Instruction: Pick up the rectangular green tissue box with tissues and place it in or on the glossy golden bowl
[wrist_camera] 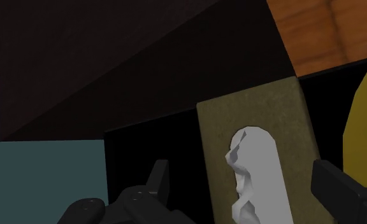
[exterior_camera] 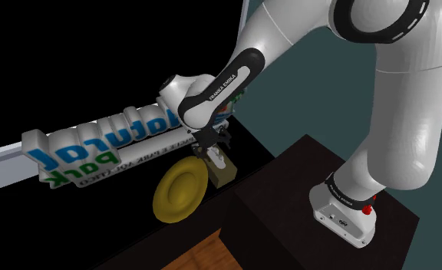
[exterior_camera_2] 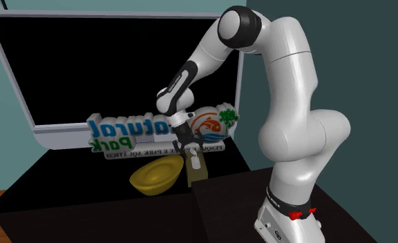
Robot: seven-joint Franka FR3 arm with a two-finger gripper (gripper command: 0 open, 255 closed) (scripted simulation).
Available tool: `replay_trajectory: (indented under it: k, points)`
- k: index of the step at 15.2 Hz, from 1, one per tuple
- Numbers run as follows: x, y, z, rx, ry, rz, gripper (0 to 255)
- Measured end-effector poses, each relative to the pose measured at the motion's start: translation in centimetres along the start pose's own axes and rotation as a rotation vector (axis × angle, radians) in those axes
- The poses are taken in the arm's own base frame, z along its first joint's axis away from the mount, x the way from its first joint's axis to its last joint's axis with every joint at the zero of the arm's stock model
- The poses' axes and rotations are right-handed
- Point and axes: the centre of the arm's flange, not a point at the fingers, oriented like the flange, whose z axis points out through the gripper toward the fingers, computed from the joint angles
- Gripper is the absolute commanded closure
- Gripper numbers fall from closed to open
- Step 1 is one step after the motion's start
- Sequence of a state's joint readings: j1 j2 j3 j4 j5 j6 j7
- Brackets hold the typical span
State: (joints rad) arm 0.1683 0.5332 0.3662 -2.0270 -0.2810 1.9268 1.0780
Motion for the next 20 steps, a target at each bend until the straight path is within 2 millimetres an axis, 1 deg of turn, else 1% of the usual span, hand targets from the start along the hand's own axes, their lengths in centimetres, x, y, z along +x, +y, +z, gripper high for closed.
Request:
replay_trajectory:
  k: [4, 10, 11, 20]
  points:
    - [0.1, -0.2, 2.2, -0.001, 0.0, 0.0, 0]
    - [0.0, -0.2, 2.6, 0.0, 0.0, 0.0, 0]
    - [0.0, -0.2, 2.6, 0.0, 0.0, 0.0, 255]
    - [0.0, -0.1, 2.5, -0.006, -0.001, 0.001, 255]
